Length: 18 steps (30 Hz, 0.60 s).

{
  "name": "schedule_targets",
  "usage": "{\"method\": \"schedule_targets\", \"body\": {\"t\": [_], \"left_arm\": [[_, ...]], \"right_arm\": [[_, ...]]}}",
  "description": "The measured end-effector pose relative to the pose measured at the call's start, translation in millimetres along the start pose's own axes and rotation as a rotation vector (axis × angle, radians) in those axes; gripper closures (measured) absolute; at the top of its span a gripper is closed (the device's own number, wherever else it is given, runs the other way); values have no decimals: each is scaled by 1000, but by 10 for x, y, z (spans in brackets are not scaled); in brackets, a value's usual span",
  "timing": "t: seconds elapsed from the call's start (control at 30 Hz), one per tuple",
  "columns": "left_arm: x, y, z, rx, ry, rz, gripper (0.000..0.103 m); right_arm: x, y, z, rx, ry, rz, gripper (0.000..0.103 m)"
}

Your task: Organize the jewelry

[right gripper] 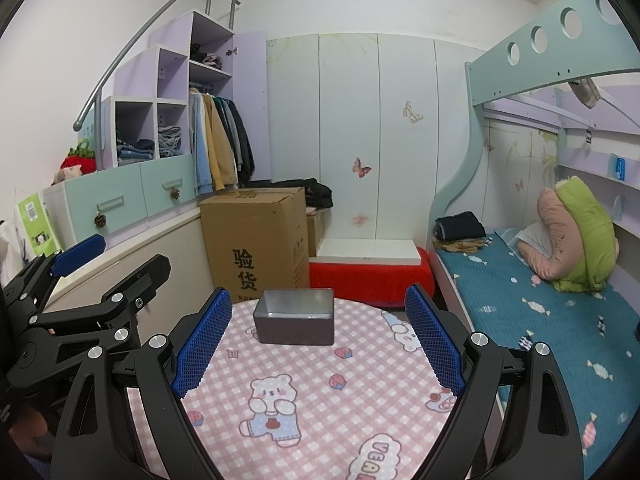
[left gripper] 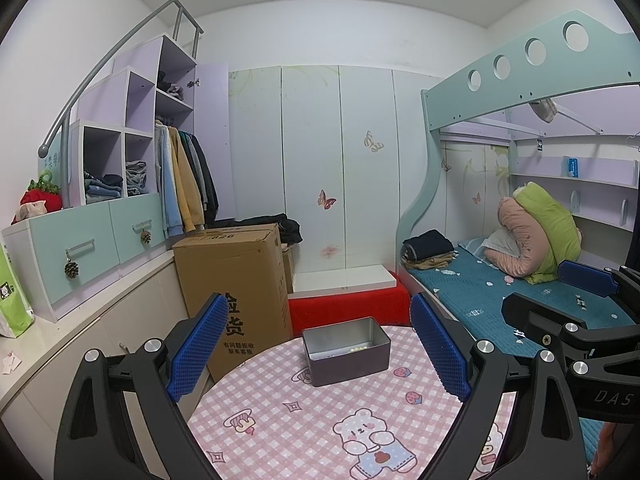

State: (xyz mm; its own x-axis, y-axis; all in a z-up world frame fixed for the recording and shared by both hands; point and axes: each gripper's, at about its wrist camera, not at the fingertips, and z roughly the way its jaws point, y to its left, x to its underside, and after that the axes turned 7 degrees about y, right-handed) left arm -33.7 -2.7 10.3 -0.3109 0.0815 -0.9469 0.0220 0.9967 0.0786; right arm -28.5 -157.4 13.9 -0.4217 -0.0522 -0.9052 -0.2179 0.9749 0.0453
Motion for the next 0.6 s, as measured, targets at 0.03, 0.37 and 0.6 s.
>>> {"method": "schedule_targets", "body": {"t": [0.03,0.37,0.6], "left_arm": [[2,0,1,0,0,0,14],[34,-1,18,3,4,2,14],[96,-7,77,13,24,-4,14]], "right_arm": [[15,4,6,0,0,0,17],[58,0,36,0,4,2,17],[124,13,74,-1,15,8,17]]}}
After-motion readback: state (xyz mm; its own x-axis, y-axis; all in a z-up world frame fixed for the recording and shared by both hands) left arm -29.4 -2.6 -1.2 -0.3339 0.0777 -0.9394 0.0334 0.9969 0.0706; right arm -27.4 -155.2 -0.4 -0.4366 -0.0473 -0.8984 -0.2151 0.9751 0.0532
